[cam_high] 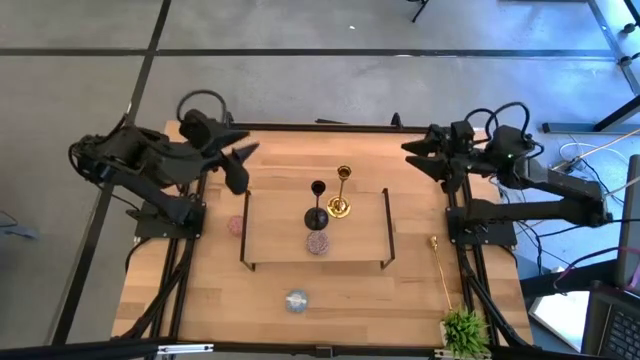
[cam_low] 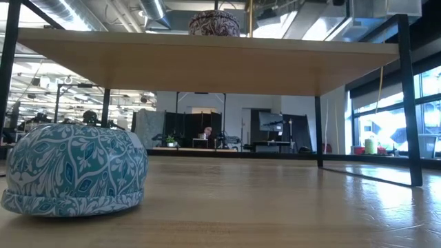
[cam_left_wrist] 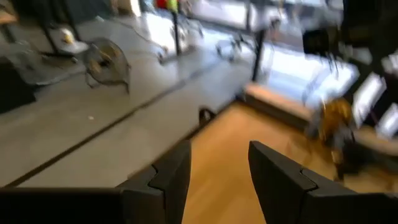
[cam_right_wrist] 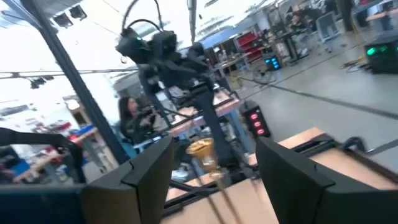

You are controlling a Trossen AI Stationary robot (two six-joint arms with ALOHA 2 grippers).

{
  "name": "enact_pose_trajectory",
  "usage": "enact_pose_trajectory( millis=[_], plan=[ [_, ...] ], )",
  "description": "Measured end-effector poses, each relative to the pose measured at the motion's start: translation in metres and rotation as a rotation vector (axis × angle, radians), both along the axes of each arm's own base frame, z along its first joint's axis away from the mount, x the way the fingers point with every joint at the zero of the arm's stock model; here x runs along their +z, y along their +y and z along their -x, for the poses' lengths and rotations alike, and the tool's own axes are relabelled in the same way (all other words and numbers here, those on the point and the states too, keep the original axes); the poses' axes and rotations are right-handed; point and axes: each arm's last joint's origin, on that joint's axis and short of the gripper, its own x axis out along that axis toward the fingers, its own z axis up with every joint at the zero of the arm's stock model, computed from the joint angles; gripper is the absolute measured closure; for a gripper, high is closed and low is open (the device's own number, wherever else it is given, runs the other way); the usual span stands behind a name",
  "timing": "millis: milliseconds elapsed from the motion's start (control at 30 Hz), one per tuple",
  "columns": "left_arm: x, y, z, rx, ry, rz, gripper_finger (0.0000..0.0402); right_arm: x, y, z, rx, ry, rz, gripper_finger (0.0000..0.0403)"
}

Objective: Pick & Place candle stick holders
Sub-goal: Put the blue scented candle on the shelf

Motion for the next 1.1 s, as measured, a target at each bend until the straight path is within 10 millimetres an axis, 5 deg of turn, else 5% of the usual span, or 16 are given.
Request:
enact_pose_trajectory(
  millis=[567,1100],
  plan=[
    [-0.027,-0.034,0.015,-0.399,0.301,0.291,0.0245,-0.005,0.065,-0.029,0.22,0.008,-0.205,0.0171],
    [-0.128,-0.072,0.023,-0.222,0.614,0.355,0.0245,-0.008,0.103,-0.035,0.208,-0.012,-0.244,0.0171]
  ],
)
